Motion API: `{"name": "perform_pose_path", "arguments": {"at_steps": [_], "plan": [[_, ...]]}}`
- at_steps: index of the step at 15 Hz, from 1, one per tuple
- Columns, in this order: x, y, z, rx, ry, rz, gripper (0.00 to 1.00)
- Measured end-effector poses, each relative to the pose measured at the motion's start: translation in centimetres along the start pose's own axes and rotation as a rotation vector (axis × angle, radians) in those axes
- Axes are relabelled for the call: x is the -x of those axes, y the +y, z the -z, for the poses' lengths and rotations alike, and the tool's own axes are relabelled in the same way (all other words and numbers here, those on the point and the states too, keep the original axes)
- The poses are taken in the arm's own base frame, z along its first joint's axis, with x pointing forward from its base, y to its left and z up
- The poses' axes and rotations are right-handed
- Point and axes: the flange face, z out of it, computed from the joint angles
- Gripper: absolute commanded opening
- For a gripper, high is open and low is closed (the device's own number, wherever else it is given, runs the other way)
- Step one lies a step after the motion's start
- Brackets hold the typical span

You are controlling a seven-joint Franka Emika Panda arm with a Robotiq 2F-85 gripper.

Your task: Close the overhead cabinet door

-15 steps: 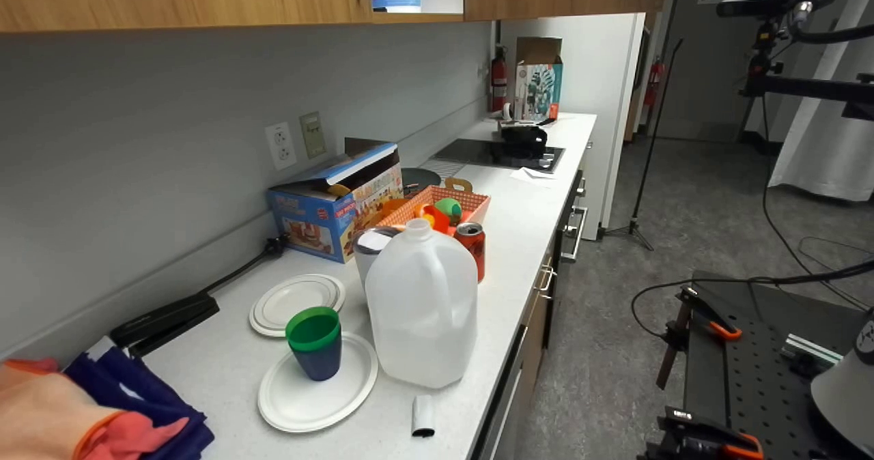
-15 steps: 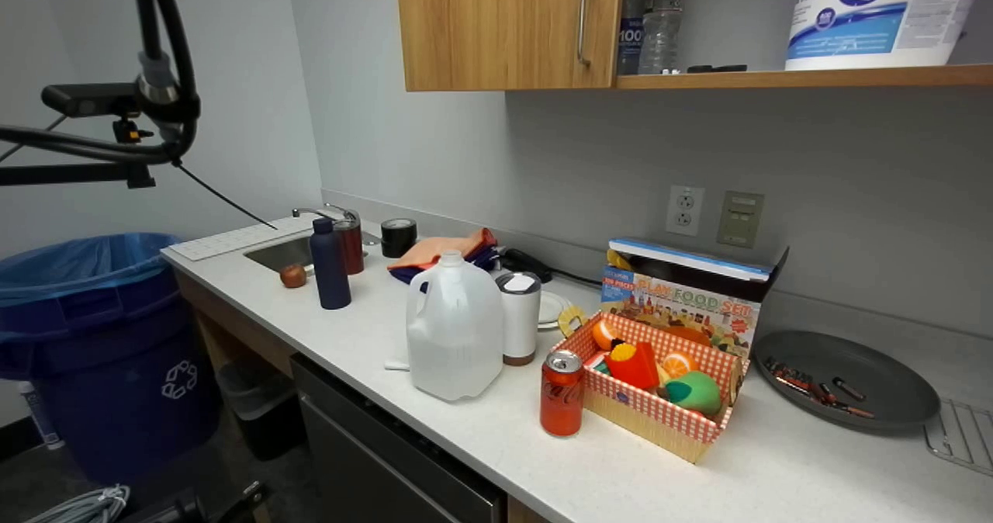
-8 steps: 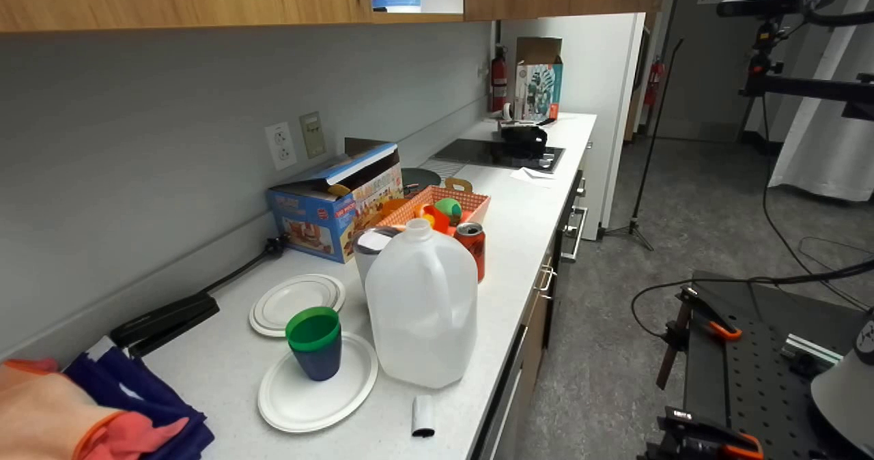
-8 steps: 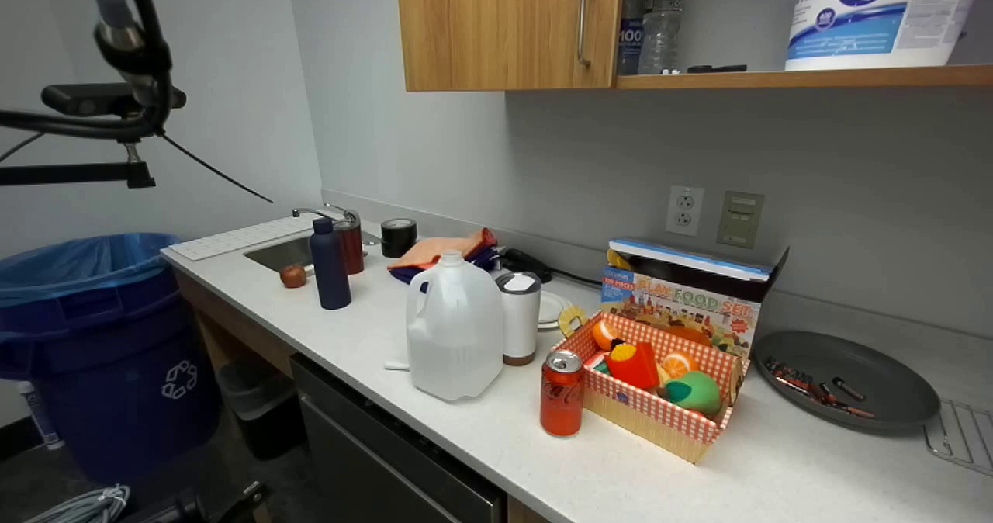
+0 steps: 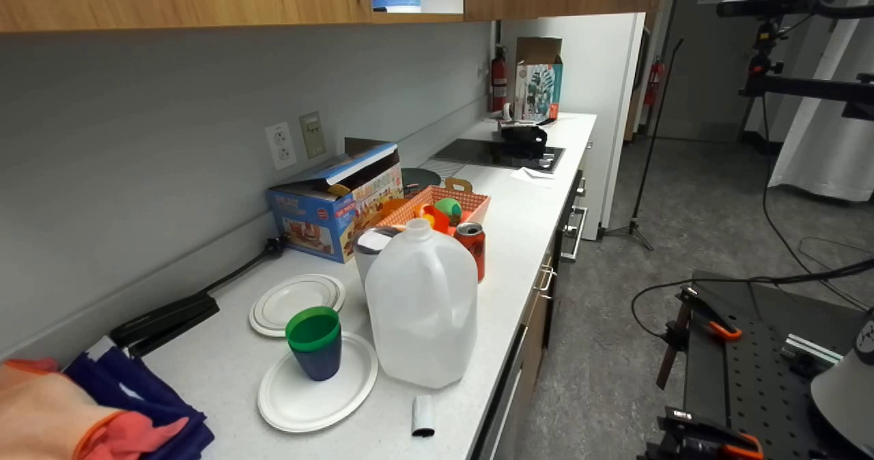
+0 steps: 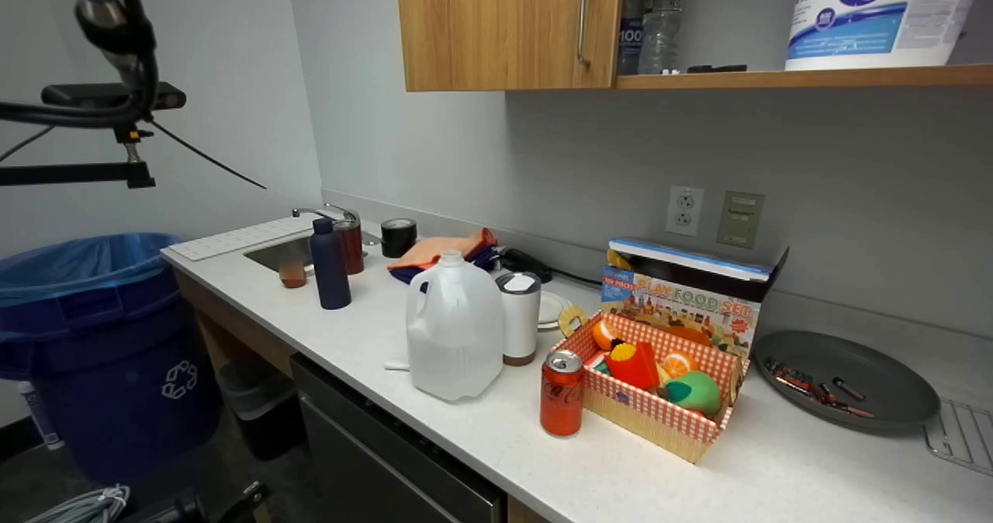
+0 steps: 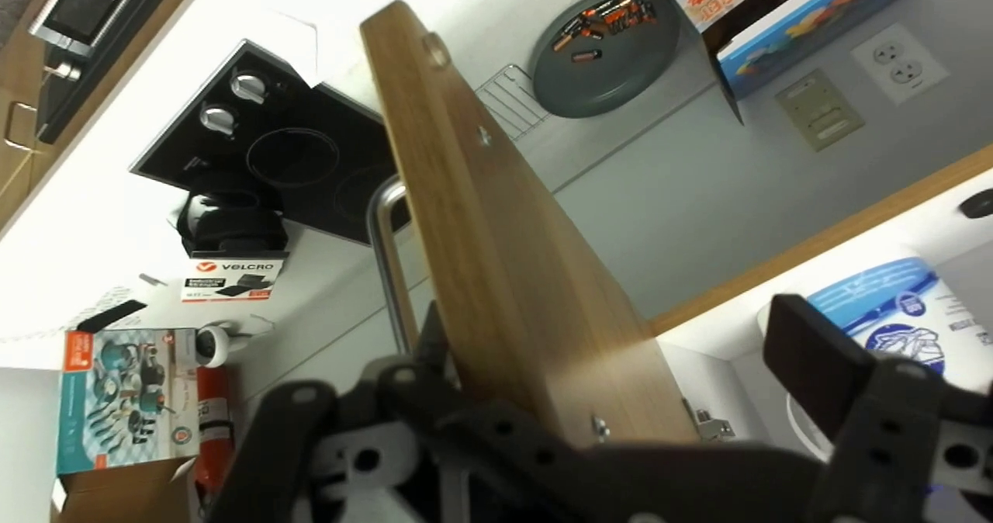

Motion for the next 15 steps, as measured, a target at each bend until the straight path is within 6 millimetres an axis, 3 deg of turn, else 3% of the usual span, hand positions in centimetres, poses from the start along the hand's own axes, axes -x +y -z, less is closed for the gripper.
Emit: {"name": "perform_pose_path", "arguments": {"at_steps": [4,9,15], "plan": [[0.4,-1.3,0.5,-0.025,-0.03,0.026,1.0],[0.4,-4.2,2.3,-0.064,-0.014,0.071,1.0],[1.3,-7.7,2.3,-0.109,-0.075,0.092,1.0]]}}
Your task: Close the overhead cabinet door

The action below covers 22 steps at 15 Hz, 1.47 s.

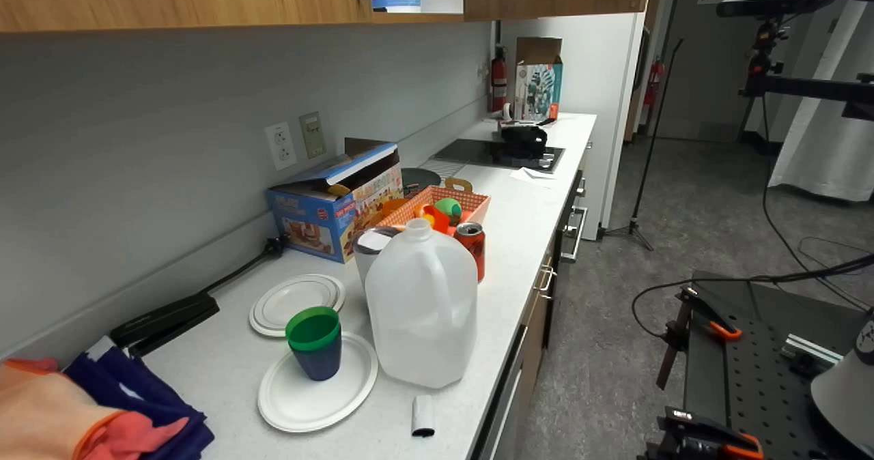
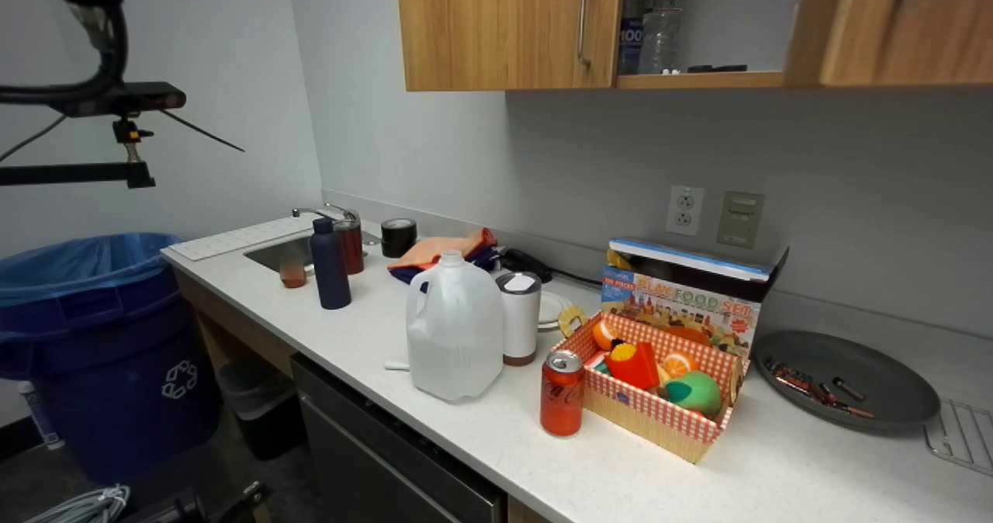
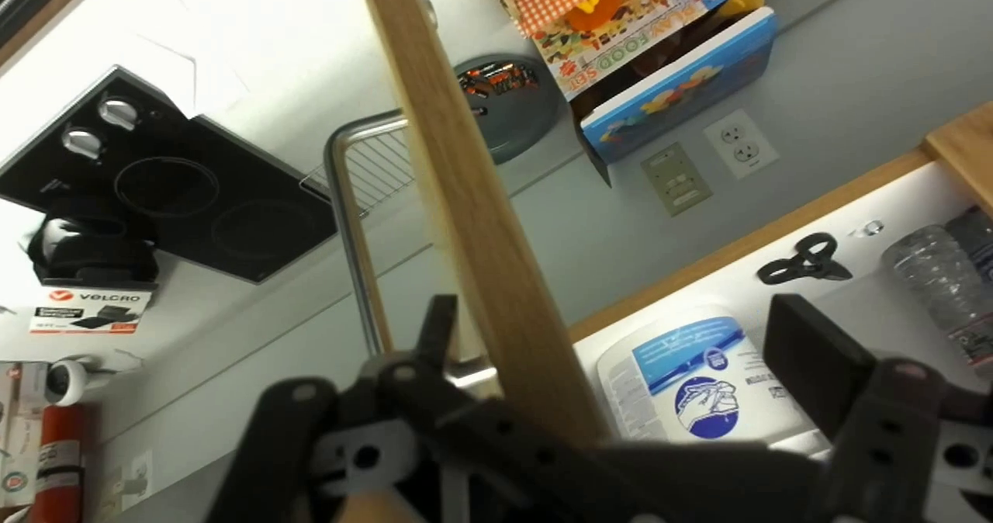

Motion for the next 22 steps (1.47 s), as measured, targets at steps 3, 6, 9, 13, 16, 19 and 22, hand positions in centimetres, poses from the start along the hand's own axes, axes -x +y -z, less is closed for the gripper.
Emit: {"name": "perform_pose_path", "arguments": {"at_steps": [3,6,9,13,16,19,22], "plan": [[0.2,-2.0,-0.5,-0.028,-0.029,0.012,1.0],[0.4,-4.1,-1.1,-0.067,-0.051,0.015,1.0],[0.6,-6.1,-1.9,-0.095,-0.064,0.024,1.0],[0.7,-8.6,-3.0,-0.116,-0.07,0.028,1.0],[1.0,-10.7,-3.9,-0.121,-0.048,0.022,1.0],[1.5,-13.1,-5.1,-0.127,-0.011,0.026,1.0],[1.9,-15.2,-6.2,-0.137,0.028,0.029,1.0]]}}
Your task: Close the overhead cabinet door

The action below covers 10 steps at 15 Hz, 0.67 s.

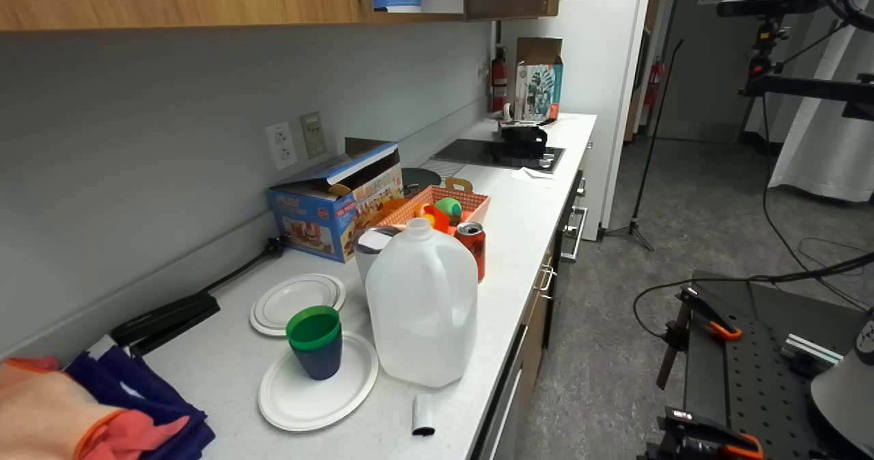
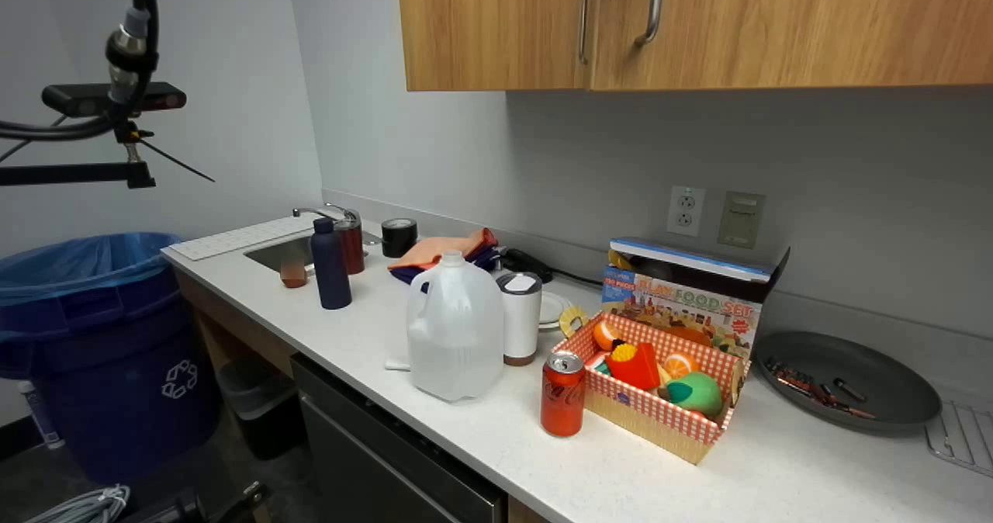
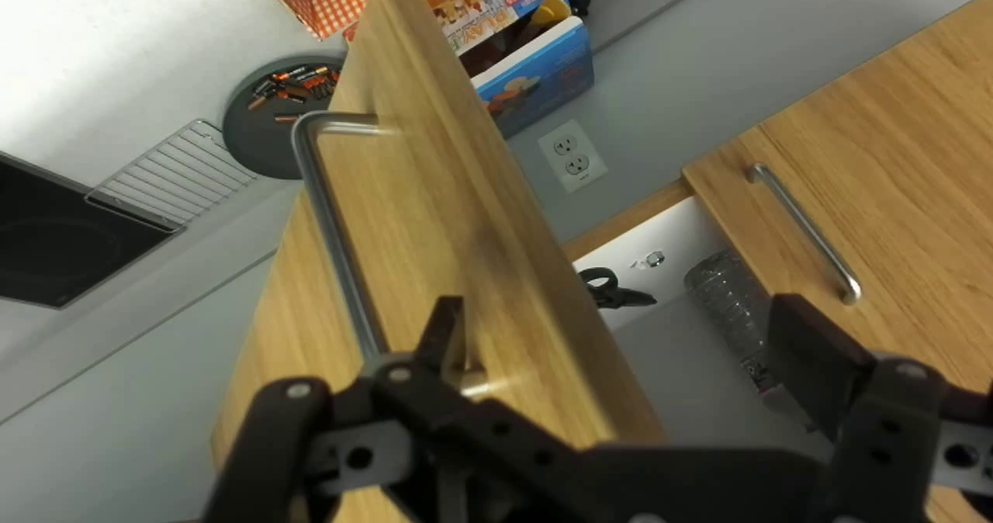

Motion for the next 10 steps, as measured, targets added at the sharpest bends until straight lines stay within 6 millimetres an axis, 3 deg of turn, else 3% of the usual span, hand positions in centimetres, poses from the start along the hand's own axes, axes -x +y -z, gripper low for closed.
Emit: {"name": "perform_pose_path", "arguments": {"at_steps": [10], "plan": [[-0.1,-4.0,-4.3,-0.032,0.077,-0.023,1.0]]}}
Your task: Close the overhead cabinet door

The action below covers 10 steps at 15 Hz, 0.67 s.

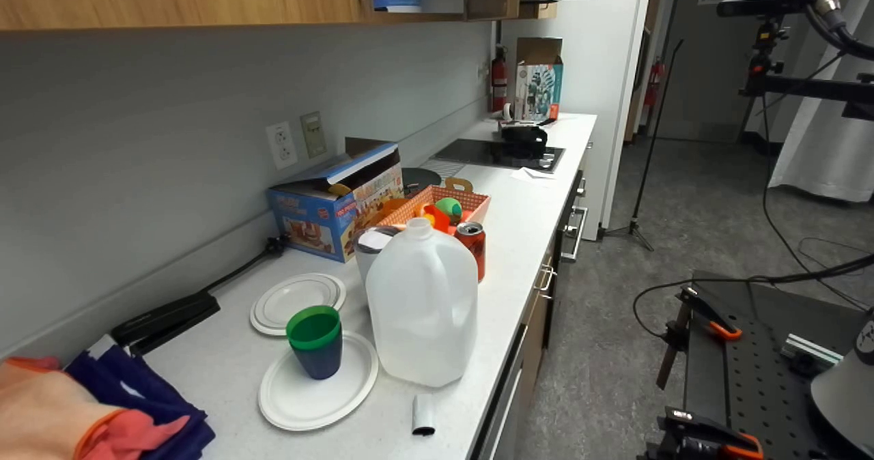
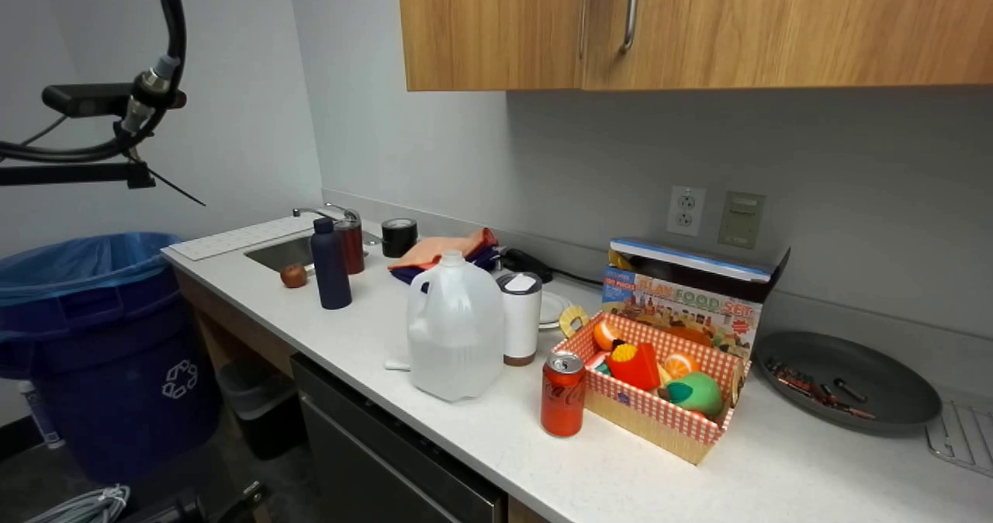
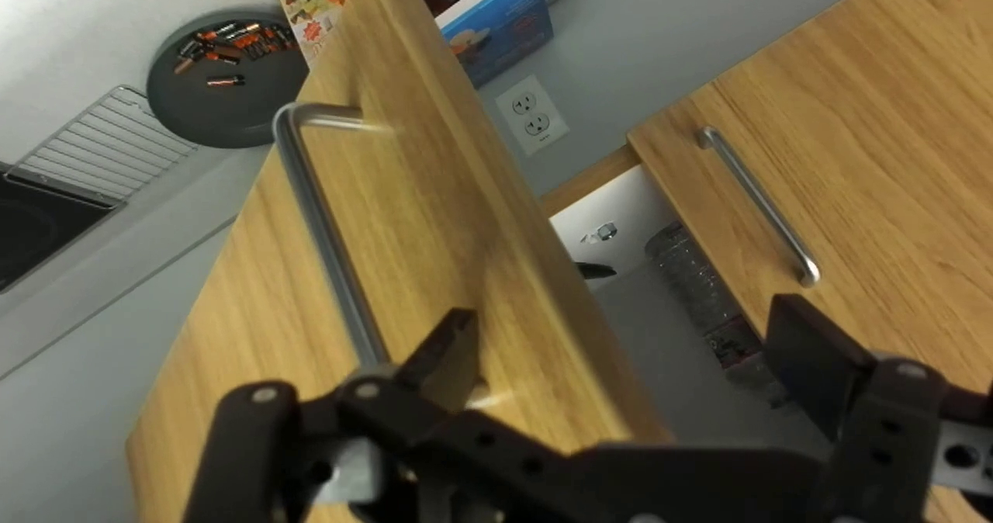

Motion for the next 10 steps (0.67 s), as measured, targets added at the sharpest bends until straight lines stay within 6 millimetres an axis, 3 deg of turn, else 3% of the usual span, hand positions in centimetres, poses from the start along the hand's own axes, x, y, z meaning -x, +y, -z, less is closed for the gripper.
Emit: {"name": "perform_pose_path", "arguments": {"at_steps": [10], "plan": [[-0.8,-3.0,-3.6,-0.014,0.042,-0.107,1.0]]}}
